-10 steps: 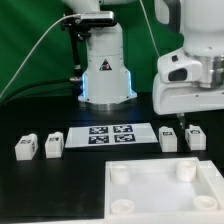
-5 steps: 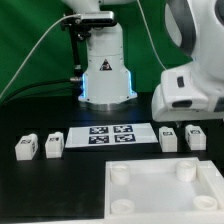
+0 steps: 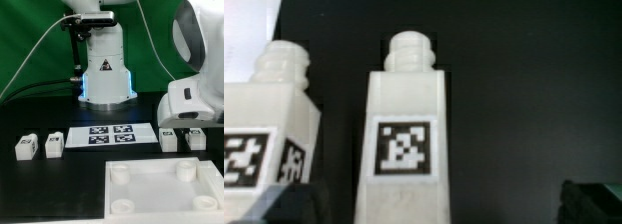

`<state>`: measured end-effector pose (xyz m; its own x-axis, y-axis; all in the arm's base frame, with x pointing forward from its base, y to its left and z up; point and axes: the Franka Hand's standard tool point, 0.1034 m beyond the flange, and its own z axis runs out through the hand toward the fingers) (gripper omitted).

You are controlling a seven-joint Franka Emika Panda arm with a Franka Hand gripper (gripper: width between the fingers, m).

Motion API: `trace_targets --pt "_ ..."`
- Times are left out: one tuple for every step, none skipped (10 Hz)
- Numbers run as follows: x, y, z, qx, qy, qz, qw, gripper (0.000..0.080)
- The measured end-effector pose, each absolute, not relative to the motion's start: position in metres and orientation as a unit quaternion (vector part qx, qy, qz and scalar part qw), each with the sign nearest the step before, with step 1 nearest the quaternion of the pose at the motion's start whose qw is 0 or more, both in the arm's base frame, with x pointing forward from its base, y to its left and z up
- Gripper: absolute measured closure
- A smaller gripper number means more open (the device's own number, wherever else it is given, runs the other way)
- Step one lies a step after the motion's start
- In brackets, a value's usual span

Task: Assemble one leg

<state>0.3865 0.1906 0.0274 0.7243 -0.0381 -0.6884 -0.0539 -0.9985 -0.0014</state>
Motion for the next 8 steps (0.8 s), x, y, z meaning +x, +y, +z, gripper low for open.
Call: trace_targets --pt "0.383 0.191 0.024 -0.928 0.024 0.37 0.01 0.015" --pt "0.38 0.192 0.02 -0.93 0.023 0.367 0.01 0.015" --pt "0.377 0.193 0.015 -0.93 0.023 0.366 0.01 0.015" --pt "0.376 0.192 0.011 -0.93 0.024 0.366 0.011 0.015" --pt "0.377 0.188 0.009 -0.93 0.028 0.366 0.011 0.015" --pt "0.378 0.185 0.009 -0.93 0.031 0.366 0.011 0.015" --pt "0.378 0.186 0.009 -0.93 0.03 0.366 0.011 0.0217" --pt "0.378 0.186 0.009 -0.93 0.03 0.366 0.011 0.0217"
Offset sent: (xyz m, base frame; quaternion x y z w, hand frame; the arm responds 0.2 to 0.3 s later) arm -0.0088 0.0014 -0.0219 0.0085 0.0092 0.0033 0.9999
